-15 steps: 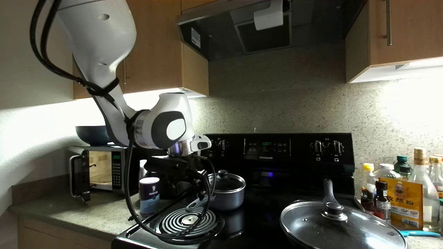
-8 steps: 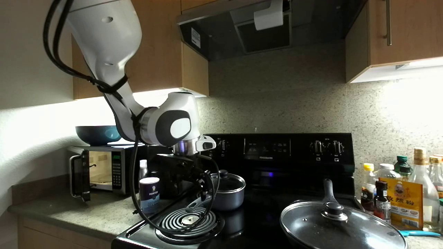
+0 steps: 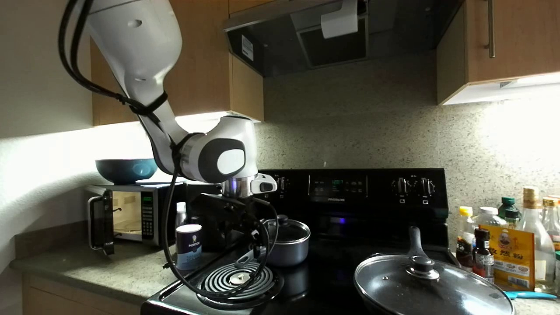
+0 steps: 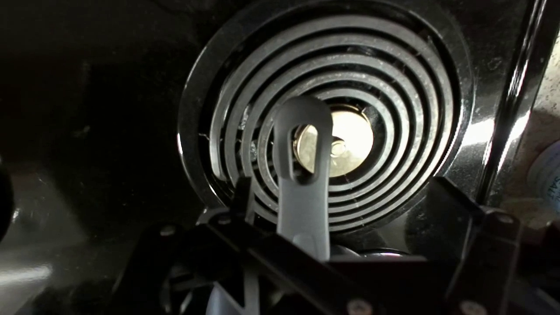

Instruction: Move the black pot forwards.

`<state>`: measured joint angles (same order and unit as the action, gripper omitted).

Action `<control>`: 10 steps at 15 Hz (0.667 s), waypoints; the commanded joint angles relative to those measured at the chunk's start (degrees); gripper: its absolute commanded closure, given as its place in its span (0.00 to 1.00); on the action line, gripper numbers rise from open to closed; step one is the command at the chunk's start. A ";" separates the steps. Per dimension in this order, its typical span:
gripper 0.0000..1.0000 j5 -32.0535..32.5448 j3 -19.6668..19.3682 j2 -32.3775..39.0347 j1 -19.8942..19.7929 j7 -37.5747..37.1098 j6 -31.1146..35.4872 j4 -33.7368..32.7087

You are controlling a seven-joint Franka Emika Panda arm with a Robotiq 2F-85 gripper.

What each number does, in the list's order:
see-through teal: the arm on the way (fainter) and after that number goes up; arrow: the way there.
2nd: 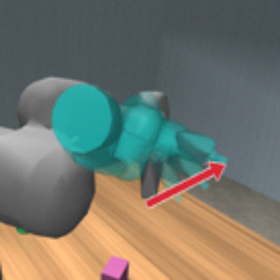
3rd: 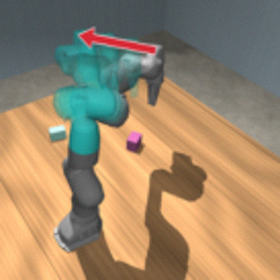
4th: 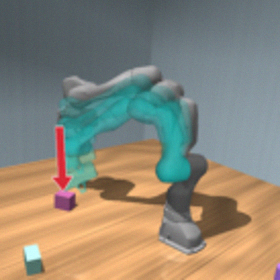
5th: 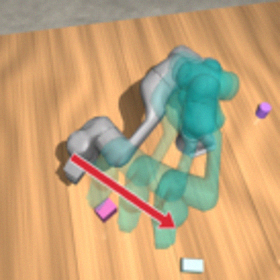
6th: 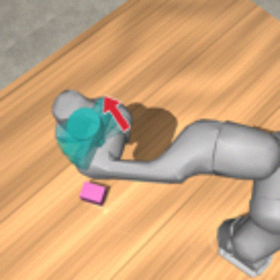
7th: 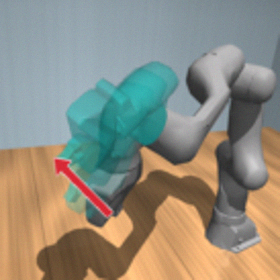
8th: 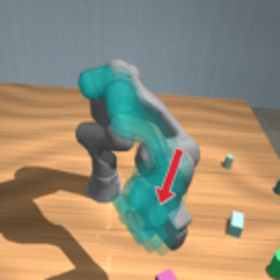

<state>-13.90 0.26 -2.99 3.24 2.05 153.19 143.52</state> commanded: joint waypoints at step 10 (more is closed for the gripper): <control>0.00 0.23 0.14 3.29 -0.90 0.98 -1.47 -2.50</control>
<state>-13.88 0.23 -0.74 3.15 2.05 153.12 142.17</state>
